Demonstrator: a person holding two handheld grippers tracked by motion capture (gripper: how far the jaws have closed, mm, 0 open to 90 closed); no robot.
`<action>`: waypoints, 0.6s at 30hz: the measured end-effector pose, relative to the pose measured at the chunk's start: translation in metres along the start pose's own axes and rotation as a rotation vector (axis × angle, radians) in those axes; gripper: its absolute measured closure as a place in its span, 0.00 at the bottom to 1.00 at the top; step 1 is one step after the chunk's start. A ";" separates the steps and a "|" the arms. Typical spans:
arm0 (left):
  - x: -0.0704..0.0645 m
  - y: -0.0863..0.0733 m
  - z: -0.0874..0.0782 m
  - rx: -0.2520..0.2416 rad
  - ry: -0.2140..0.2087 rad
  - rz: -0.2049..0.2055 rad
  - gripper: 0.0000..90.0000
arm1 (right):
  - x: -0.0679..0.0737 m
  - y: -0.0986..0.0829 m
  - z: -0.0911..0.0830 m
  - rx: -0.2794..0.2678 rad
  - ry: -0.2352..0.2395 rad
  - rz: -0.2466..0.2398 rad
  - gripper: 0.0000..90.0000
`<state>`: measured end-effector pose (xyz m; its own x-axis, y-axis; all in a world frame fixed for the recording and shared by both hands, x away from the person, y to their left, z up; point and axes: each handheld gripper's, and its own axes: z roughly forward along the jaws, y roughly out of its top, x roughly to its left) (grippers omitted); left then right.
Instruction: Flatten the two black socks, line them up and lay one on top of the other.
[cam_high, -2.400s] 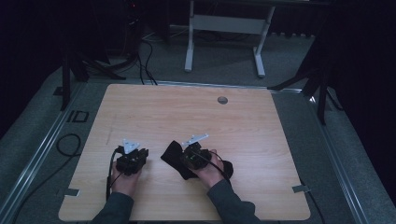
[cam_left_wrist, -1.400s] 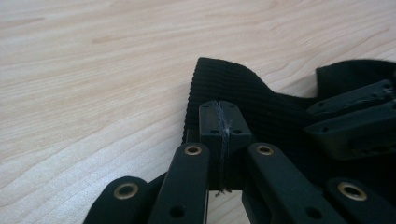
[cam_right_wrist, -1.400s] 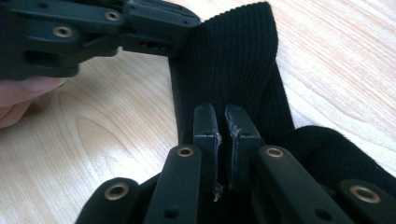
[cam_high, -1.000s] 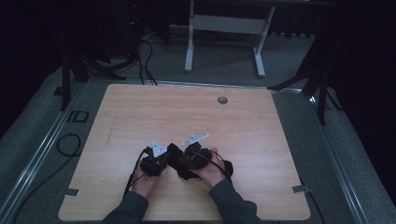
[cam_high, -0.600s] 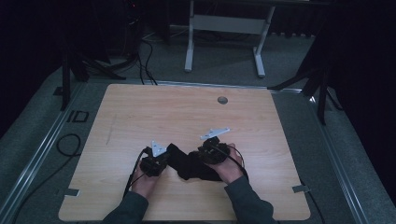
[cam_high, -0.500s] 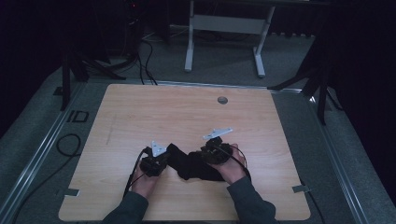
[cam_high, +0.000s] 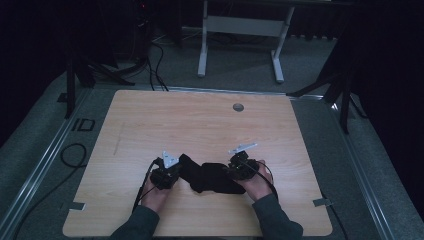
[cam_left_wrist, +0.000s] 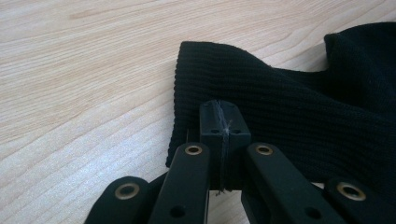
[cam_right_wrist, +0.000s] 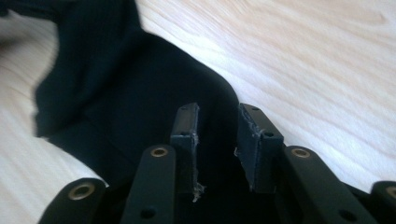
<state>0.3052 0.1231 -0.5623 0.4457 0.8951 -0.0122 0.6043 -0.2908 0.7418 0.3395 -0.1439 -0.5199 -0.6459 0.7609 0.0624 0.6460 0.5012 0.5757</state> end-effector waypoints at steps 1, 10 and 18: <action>0.000 0.000 0.000 -0.001 0.000 -0.001 1.00 | -0.001 -0.002 0.001 0.006 0.001 0.005 0.75; -0.001 0.000 -0.001 0.004 0.006 0.006 1.00 | -0.006 -0.009 0.015 0.076 -0.006 0.033 0.69; -0.003 0.000 -0.002 0.013 0.014 0.014 1.00 | -0.012 -0.004 0.020 0.069 -0.014 0.039 0.77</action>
<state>0.3023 0.1212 -0.5612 0.4451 0.8954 0.0078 0.6068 -0.3081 0.7327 0.3522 -0.1467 -0.5395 -0.6146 0.7856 0.0720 0.6973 0.4983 0.5153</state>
